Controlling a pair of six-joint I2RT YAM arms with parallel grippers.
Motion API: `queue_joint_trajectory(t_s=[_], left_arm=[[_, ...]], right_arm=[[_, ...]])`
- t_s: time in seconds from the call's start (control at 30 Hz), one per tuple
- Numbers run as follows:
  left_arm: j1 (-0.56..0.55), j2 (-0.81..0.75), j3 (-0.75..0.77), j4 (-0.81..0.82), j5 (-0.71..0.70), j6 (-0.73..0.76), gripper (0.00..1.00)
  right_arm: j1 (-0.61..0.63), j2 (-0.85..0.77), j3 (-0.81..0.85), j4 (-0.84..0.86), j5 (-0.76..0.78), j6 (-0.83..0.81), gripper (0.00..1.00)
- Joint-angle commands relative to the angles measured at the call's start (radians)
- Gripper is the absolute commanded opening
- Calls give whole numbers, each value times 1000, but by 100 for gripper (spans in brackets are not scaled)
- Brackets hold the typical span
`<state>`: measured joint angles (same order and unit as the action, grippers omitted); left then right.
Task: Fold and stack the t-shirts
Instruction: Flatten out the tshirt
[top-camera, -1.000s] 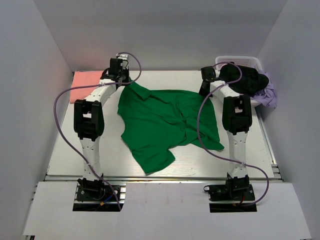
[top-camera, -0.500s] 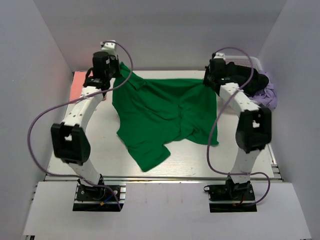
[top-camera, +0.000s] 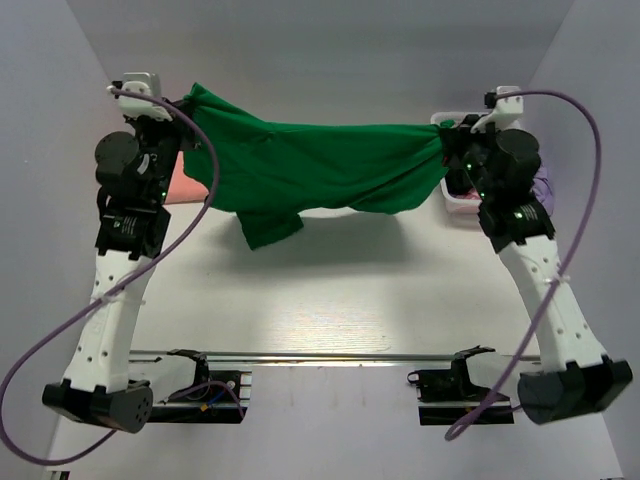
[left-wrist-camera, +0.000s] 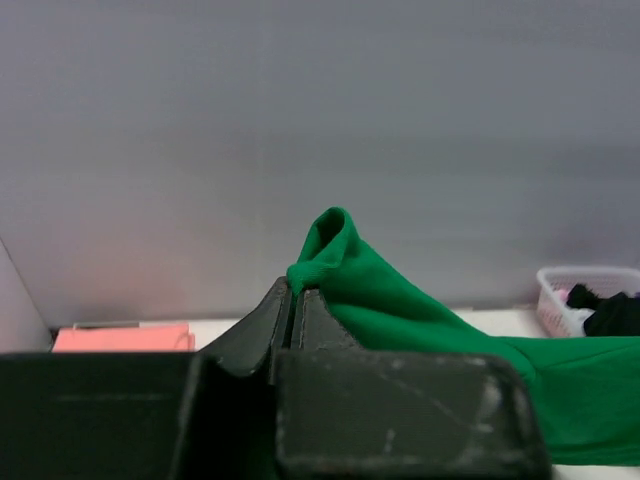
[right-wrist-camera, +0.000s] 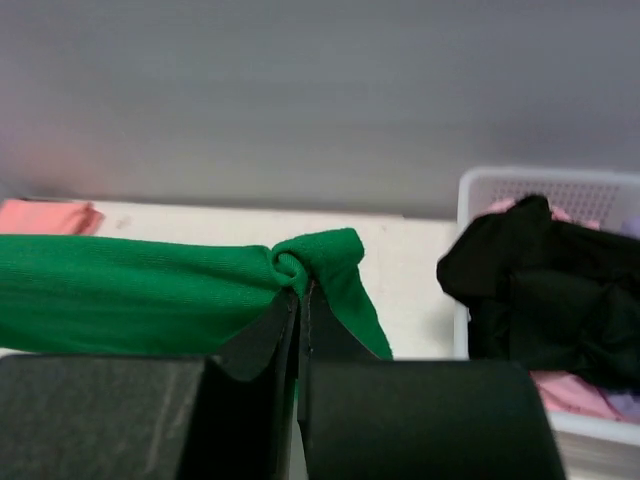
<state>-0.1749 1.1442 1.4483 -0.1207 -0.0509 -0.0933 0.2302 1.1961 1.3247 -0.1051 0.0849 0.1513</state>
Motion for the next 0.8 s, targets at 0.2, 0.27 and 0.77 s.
queue_joint_trajectory(t_s=[0.2, 0.27, 0.77], left_arm=[[-2, -185, 122, -69, 10, 47, 0], [-2, -210, 159, -80, 0, 60, 0], [8, -288, 523, -313, 65, 118, 0]], right_arm=[[-3, -248, 85, -65, -134, -128, 0], [-8, -292, 128, -84, -151, -174, 0], [-9, -522, 240, -214, -324, -159, 0]])
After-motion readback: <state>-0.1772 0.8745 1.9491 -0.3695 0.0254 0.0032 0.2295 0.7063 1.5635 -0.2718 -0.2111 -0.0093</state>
